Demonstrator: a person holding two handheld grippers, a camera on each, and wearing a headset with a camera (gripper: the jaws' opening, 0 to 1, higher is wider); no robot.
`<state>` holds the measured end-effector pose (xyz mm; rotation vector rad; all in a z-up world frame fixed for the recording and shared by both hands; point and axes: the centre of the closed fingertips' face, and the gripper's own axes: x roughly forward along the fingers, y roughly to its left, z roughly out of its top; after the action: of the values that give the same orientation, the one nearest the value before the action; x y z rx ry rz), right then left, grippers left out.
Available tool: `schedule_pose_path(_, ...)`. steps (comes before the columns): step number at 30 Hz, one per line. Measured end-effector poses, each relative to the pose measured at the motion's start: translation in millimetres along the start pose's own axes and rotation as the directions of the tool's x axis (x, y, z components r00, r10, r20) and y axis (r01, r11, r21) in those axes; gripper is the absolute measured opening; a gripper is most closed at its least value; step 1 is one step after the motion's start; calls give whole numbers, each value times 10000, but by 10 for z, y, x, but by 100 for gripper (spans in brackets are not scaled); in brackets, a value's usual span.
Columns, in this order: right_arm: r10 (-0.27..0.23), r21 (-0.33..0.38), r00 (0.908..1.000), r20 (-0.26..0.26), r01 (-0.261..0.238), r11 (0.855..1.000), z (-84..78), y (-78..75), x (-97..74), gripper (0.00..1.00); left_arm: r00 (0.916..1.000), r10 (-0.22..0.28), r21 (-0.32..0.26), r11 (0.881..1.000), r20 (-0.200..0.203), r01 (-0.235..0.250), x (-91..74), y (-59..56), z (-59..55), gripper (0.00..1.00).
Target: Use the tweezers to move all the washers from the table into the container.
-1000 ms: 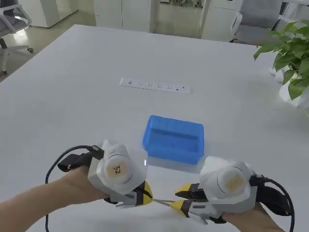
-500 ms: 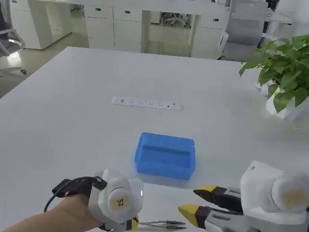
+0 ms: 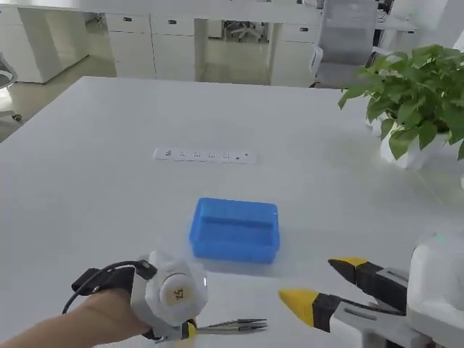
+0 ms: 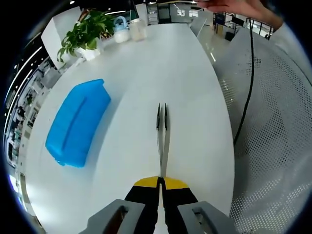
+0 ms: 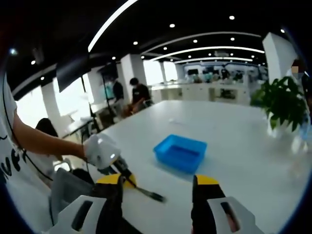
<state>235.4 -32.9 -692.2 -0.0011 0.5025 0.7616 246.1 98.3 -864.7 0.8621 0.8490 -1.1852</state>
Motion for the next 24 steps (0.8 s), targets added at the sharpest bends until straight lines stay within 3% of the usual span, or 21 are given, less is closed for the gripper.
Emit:
schedule_pose_path(3,-112,240,9999,131,109,9997,-32,-18,-66,54,9999,130,254,9996,-56,-128,9,-5,2,0)
schedule_pose_path(5,-158,402,9994,315,145,9991,-9,-32,-104,54,9998,202,130,9997,-72,-201,4,0,3,0)
schedule_pose_path(8,-124,703,9973,726,73,9975,69,-40,-169,56,9966,784,-1193,9896,-236,-807,-18,107,-13,8)
schedule_pose_path(9,-105,803,9969,775,43,9968,79,-44,-179,58,9974,676,-1556,9853,-266,-709,-24,111,-22,13)
schedule_pose_path(10,-147,820,9969,769,84,9966,91,-42,-183,60,9982,537,-2228,9731,-283,-587,-30,108,-31,19)
schedule_pose_path(12,-243,774,9970,741,185,9968,94,-50,-186,61,9976,666,-2895,9547,-174,-688,-58,123,-36,34)
schedule_pose_path(14,-315,755,9966,755,258,9968,100,-62,-191,63,9955,941,-3467,9335,-87,-913,-111,151,-70,41)
schedule_pose_path(17,-506,727,9960,731,453,9963,107,-88,-194,66,9937,1123,-4586,8830,-7,-1002,-236,130,-139,57)
schedule_pose_path(19,-601,729,9953,753,546,9958,110,-120,-195,69,9865,1579,-5070,8543,424,-1149,-368,134,-131,67)
schedule_pose_path(20,-608,747,9954,735,553,9957,106,-126,-192,70,9813,1839,-5433,8303,561,-1245,-467,128,-130,73)
schedule_pose_path(21,-624,774,9955,709,569,9954,96,-138,-186,70,9750,2120,-5644,8138,672,-1381,-537,144,-118,79)
schedule_pose_path(22,-680,802,9953,688,624,9948,88,-157,-184,71,9652,2472,-5912,7924,855,-1506,-640,153,-97,85)
schedule_pose_path(24,-856,854,9941,671,797,9932,81,-202,-179,75,9556,2812,-6113,7727,885,-1708,-782,151,-90,95)
